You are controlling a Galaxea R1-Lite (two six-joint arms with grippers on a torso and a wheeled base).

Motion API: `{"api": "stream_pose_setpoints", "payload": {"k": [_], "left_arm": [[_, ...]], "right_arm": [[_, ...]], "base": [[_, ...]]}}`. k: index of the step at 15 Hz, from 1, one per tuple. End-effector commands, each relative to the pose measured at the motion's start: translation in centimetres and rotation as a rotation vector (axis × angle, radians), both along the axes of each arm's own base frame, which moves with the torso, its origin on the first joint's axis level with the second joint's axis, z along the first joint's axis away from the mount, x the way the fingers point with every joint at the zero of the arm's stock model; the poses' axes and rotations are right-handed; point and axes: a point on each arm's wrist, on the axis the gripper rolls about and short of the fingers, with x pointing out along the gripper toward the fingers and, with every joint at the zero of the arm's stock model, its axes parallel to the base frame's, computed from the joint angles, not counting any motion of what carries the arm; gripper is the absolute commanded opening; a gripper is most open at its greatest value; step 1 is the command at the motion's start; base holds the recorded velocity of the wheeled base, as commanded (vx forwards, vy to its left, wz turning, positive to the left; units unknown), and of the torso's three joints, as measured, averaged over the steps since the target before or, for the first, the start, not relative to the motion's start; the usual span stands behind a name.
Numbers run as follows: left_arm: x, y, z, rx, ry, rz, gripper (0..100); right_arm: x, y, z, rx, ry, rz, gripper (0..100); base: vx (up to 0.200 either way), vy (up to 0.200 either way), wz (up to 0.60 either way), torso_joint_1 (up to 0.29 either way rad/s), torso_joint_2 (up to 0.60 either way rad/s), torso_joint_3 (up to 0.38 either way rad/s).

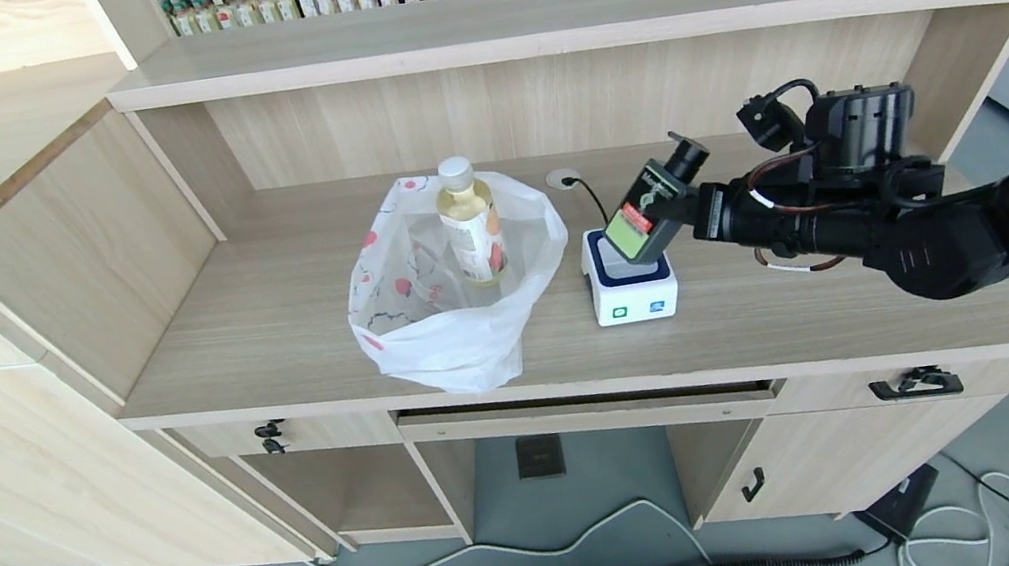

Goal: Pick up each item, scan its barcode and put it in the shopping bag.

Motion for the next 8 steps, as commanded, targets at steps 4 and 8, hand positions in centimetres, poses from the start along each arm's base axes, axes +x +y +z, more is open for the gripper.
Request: {"api": "stream_pose_setpoints", "payload": {"k": [4,8], "left_arm": [[0.0,0.0,0.0,-0.001,-0.001,0.000,100],[0.0,0.0,0.0,-0.001,-0.001,0.000,100]], "right_arm": [[1.7,0.7,-1.5,-0.022,0.002,0.009,0],[2.2,0.9,-2.2,-0.025,0.009,0.010,0]], "base": [[0.000,0.000,0.00,0.000,0.00,0.000],[0.000,0.000,0.00,0.000,0.00,0.000]]}}
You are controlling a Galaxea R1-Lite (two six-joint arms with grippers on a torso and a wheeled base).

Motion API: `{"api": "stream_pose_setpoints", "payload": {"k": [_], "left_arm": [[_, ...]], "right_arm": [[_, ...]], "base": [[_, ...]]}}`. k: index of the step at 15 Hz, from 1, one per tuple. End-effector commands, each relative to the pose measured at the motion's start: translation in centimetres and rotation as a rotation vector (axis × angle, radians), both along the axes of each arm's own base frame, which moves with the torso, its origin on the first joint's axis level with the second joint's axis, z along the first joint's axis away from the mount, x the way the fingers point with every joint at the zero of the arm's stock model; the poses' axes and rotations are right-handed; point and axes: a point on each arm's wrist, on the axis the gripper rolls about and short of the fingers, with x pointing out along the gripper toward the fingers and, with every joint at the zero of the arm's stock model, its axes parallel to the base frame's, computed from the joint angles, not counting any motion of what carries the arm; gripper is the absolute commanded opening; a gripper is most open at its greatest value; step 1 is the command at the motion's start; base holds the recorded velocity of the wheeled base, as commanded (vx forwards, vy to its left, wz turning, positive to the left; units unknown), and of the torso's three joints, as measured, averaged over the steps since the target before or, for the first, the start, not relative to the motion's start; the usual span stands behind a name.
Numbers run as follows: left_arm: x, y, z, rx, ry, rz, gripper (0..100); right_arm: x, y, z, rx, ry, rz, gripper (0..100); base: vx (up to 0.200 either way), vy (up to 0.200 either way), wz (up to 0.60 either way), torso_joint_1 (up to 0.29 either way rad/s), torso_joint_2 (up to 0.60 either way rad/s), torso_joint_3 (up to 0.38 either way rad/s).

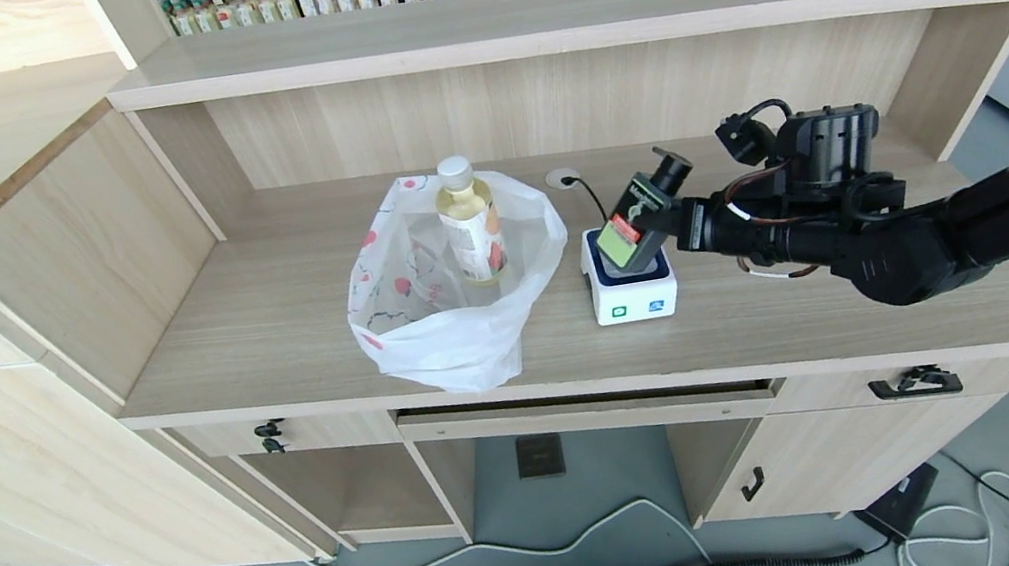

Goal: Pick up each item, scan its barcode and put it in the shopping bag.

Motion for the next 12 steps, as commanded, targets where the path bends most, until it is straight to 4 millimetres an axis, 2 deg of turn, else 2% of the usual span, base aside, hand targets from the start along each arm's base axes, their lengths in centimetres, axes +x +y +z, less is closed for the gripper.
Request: {"api": "stream_pose_setpoints", "payload": {"k": [1,10,12], "left_arm": [[0.0,0.0,0.0,0.001,-0.001,0.001,100],[0.0,0.0,0.0,0.001,-0.001,0.001,100],[0.0,0.0,0.0,0.001,0.001,0.001,100]], "right_arm": [[0.3,0.1,-0.7,-0.002,0.010,0.001,0],[0.6,0.5,-0.9,-0.001,0.006,0.010,0],[0.4,-0.4,0.3,-0.024,-0.047,-0.006,0]], "base": [[0.000,0.000,0.00,0.000,0.00,0.000],[0.000,0.000,0.00,0.000,0.00,0.000],[0.000,0.000,0.00,0.000,0.00,0.000]]}}
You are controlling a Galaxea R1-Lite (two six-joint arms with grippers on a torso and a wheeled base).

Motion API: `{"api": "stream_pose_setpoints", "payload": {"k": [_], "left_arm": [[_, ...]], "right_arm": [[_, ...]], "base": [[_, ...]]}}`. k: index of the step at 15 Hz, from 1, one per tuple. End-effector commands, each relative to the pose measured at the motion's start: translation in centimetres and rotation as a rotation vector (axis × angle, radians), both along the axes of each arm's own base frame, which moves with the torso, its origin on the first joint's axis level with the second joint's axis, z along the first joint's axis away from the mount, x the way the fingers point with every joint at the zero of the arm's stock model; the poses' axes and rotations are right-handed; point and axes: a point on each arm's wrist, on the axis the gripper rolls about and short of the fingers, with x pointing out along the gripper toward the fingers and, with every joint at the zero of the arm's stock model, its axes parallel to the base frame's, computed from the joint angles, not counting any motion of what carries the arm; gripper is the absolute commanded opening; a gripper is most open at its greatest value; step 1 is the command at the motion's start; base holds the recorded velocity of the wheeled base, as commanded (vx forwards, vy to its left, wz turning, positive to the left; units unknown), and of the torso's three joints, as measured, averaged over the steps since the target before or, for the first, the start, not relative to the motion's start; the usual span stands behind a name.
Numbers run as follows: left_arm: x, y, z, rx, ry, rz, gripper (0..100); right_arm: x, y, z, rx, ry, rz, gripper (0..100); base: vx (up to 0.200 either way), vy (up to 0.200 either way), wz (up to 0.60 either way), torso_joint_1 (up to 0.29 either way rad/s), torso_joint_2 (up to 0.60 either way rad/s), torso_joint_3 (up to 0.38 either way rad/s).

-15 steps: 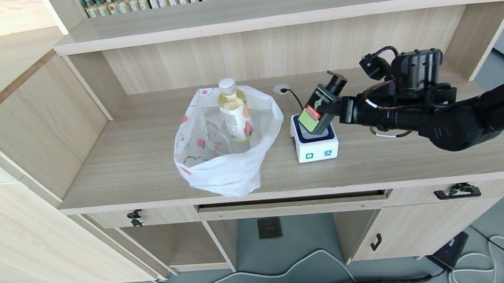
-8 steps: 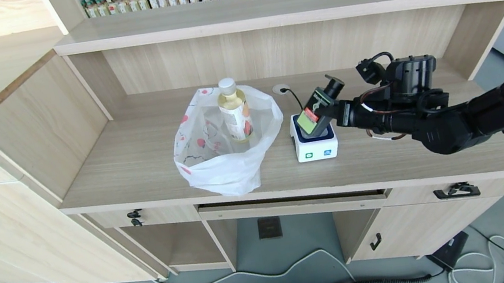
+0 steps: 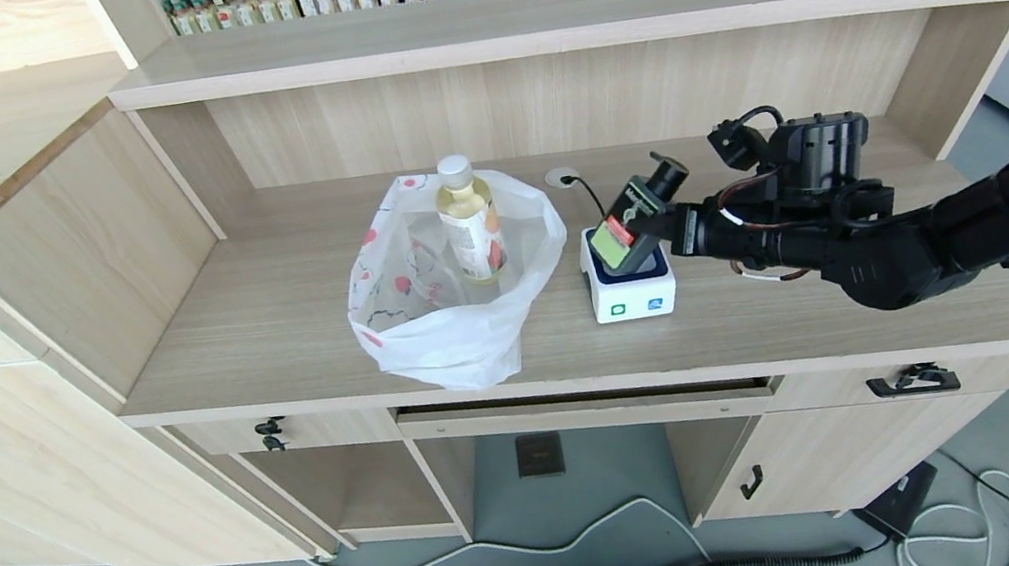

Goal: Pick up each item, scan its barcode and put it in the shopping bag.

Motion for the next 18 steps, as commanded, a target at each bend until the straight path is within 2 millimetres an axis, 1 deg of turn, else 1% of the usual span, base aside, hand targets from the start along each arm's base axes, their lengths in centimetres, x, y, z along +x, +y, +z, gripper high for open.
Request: {"api": "stream_pose_setpoints", "payload": {"k": [1,3,4,5,7,8,9,11,13,18], "left_arm": [[0.0,0.0,0.0,0.000,-0.001,0.000,100],[0.0,0.0,0.0,0.000,-0.001,0.000,100],[0.0,0.0,0.0,0.000,0.001,0.000,100],[0.0,0.0,0.0,0.000,-0.001,0.000,100],[0.0,0.0,0.0,0.000,-0.001,0.000,100],[0.0,0.0,0.0,0.000,-0.001,0.000,100],[0.0,0.0,0.0,0.000,-0.001,0.000,100],[0.0,0.0,0.0,0.000,-0.001,0.000,100],[0.0,0.0,0.0,0.000,0.001,0.000,100],[0.0,0.0,0.0,0.000,-0.001,0.000,100]], "right_arm": [[-0.5,-1.8,3.1,-0.028,-0.110,-0.033,0],[-1.5,-4.0,6.2,-0.124,-0.260,-0.080,0],[-3.0,-6.2,9.1,-0.244,-0.411,-0.134,0],[-4.2,-6.9,10.4,-0.264,-0.456,-0.156,0],[-7.1,-7.5,11.9,-0.262,-0.497,-0.181,0],[-8.3,-7.5,11.8,-0.263,-0.490,-0.182,0],[-9.6,-7.7,11.2,-0.268,-0.466,-0.179,0],[-10.9,-7.8,10.0,-0.277,-0.431,-0.173,0],[-11.2,-7.8,9.4,-0.278,-0.436,-0.175,0],[-11.2,-7.8,9.2,-0.280,-0.437,-0.188,0]], "base": [[0.000,0.000,0.00,0.000,0.00,0.000],[0.000,0.000,0.00,0.000,0.00,0.000],[0.000,0.000,0.00,0.000,0.00,0.000],[0.000,0.000,0.00,0.000,0.00,0.000],[0.000,0.000,0.00,0.000,0.00,0.000],[0.000,0.000,0.00,0.000,0.00,0.000],[0.000,0.000,0.00,0.000,0.00,0.000],[0.000,0.000,0.00,0.000,0.00,0.000],[0.000,0.000,0.00,0.000,0.00,0.000],[0.000,0.200,0.00,0.004,0.00,0.003]]}}
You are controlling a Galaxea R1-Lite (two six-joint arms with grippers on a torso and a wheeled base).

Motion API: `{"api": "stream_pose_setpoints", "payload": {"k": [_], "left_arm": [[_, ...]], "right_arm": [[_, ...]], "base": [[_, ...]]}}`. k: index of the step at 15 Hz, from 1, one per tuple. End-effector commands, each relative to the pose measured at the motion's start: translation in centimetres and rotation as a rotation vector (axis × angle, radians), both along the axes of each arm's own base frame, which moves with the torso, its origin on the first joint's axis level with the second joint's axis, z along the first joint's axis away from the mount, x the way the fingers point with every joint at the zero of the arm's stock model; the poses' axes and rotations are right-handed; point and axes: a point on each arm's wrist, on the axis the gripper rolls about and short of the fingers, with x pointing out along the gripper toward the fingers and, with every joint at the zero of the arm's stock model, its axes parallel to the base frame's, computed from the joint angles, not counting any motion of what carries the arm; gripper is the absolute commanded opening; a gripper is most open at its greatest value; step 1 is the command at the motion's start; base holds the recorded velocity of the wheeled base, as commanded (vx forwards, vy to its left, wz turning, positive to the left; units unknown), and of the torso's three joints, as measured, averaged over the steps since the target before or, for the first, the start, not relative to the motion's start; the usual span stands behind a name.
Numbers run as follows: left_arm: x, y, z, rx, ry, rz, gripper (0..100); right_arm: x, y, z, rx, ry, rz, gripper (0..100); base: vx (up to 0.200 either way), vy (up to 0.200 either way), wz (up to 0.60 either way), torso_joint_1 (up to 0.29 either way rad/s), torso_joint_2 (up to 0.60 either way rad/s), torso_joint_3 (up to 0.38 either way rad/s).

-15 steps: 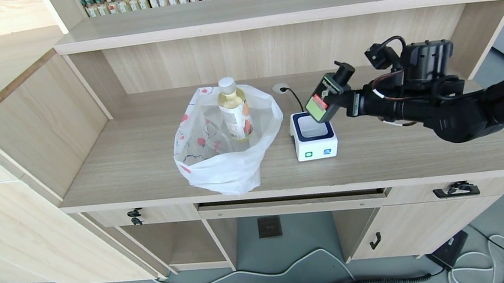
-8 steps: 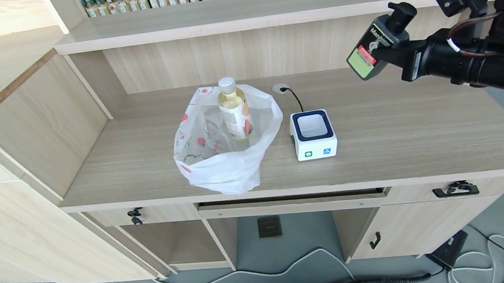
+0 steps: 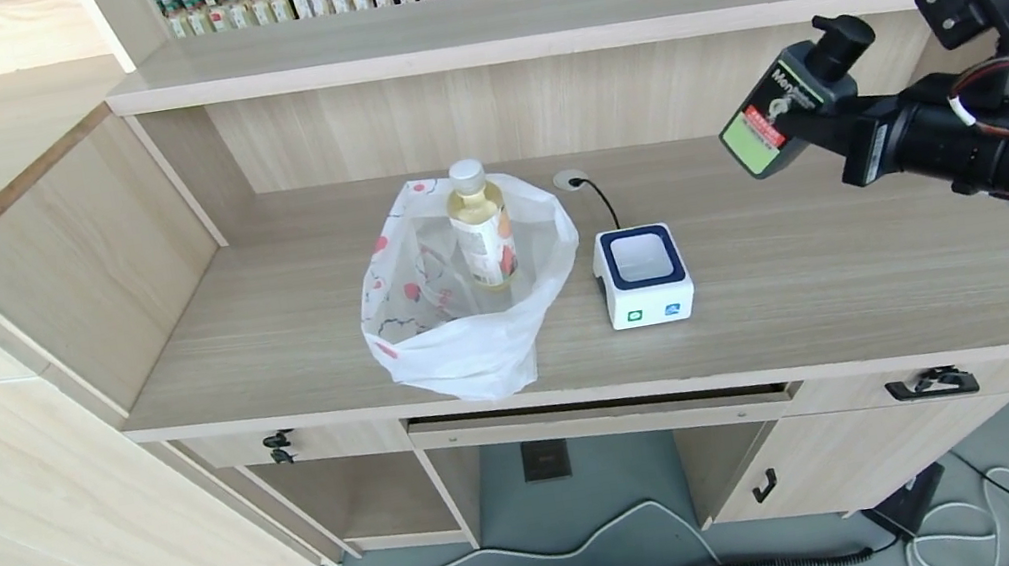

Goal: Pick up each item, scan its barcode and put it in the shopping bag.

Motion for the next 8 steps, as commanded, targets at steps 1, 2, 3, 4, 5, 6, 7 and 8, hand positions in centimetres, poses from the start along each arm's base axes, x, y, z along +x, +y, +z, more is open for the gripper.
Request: {"api": "stream_pose_setpoints", "payload": {"k": [1,2,3,4,5,6,7,8], "left_arm": [[0.0,0.0,0.0,0.000,0.000,0.002,100],[0.0,0.0,0.0,0.000,0.000,0.002,100],[0.0,0.0,0.0,0.000,0.000,0.002,100],[0.0,0.0,0.0,0.000,0.000,0.002,100],[0.0,0.0,0.0,0.000,0.000,0.002,100],[0.0,0.0,0.0,0.000,0.000,0.002,100],[0.0,0.0,0.0,0.000,0.000,0.002,100],[0.0,0.0,0.0,0.000,0.000,0.002,100]], "right_arm": [[0.0,0.0,0.1,0.006,-0.004,-0.005,0],[0.3,0.2,-0.2,0.012,0.007,0.002,0],[0.7,0.3,-0.4,0.025,0.020,0.007,0],[1.2,0.6,-0.7,0.040,0.037,0.020,0],[1.5,1.1,-0.9,0.053,0.049,0.036,0],[2.2,2.3,-1.1,0.096,0.081,0.084,0],[3.1,3.5,-1.2,0.121,0.097,0.129,0],[4.2,4.8,-1.5,0.126,0.107,0.169,0]], "base": [[0.000,0.200,0.00,0.002,0.01,0.002],[0.000,0.200,0.00,0.002,0.00,0.002],[0.000,0.200,0.00,-0.007,-0.01,0.007],[0.000,0.200,0.00,0.002,0.00,0.002],[0.000,0.200,0.00,0.012,0.01,0.002],[0.000,0.000,0.00,0.000,0.00,0.000],[0.000,0.000,0.00,0.000,0.00,0.000],[0.000,0.000,0.00,0.000,0.00,0.000]]}}
